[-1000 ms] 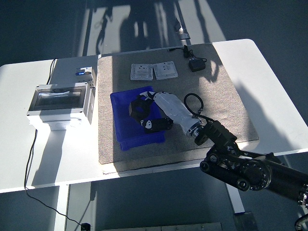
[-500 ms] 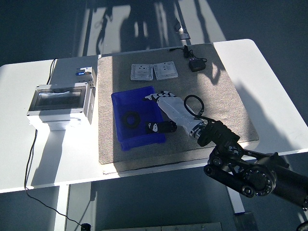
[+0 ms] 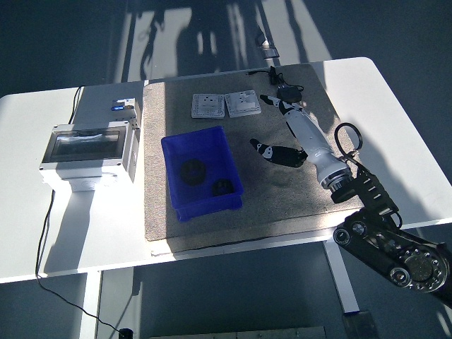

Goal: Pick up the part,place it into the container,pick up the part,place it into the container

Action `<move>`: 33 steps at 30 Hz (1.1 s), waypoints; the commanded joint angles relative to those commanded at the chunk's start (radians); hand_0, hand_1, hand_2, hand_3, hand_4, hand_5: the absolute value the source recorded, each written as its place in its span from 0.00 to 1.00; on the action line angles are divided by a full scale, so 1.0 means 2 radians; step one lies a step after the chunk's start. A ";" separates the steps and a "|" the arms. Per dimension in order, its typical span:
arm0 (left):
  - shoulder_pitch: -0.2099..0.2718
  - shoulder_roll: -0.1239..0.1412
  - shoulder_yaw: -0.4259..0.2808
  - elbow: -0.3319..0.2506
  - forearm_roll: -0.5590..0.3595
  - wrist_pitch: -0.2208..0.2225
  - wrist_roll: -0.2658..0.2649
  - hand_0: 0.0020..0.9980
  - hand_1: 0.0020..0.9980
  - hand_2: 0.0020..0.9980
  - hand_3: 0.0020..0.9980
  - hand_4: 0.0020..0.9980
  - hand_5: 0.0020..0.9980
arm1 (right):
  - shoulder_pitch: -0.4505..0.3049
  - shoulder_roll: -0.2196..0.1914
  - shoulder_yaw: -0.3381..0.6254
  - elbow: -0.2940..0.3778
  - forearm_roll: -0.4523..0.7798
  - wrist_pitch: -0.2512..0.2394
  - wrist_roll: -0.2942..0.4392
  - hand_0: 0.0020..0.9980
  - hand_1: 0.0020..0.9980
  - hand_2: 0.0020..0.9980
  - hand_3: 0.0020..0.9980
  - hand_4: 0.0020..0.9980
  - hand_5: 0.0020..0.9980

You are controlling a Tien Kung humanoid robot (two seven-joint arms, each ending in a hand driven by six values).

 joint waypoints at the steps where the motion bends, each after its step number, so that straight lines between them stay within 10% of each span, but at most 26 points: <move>1: 0.001 0.000 0.000 0.000 -0.001 -0.001 0.000 0.62 0.63 0.62 0.62 0.58 0.84 | -0.008 -0.005 0.013 0.006 0.012 0.000 0.005 0.94 0.83 0.87 0.85 0.76 0.24; 2: 0.002 0.000 0.000 0.000 0.000 -0.001 0.000 0.62 0.63 0.62 0.62 0.60 0.85 | -0.015 -0.009 0.024 0.012 0.022 0.000 0.008 0.76 0.65 0.70 0.64 0.79 0.15; 7: 0.002 -0.001 -0.001 0.000 0.005 -0.001 -0.005 0.62 0.63 0.62 0.62 0.60 0.85 | -0.039 -0.019 0.088 0.034 0.052 0.009 0.003 0.76 0.65 0.70 0.64 0.79 0.15; 8: 0.003 -0.001 0.000 0.000 0.003 -0.001 -0.006 0.62 0.63 0.62 0.62 0.60 0.85 | -0.042 -0.021 0.099 0.037 0.056 0.016 0.000 0.60 0.39 0.49 0.49 0.75 0.07; 24: 0.003 0.001 -0.014 0.000 0.024 0.000 -0.004 0.62 0.63 0.62 0.62 0.61 0.85 | -0.037 -0.057 0.200 0.037 0.093 0.184 -0.090 0.58 0.34 0.36 0.46 0.64 0.00; 33: -0.001 0.005 -0.019 0.000 0.027 0.002 -0.004 0.62 0.63 0.62 0.62 0.62 0.85 | -0.033 -0.056 0.201 0.021 0.150 0.092 -0.043 0.62 0.36 0.35 0.46 0.64 0.00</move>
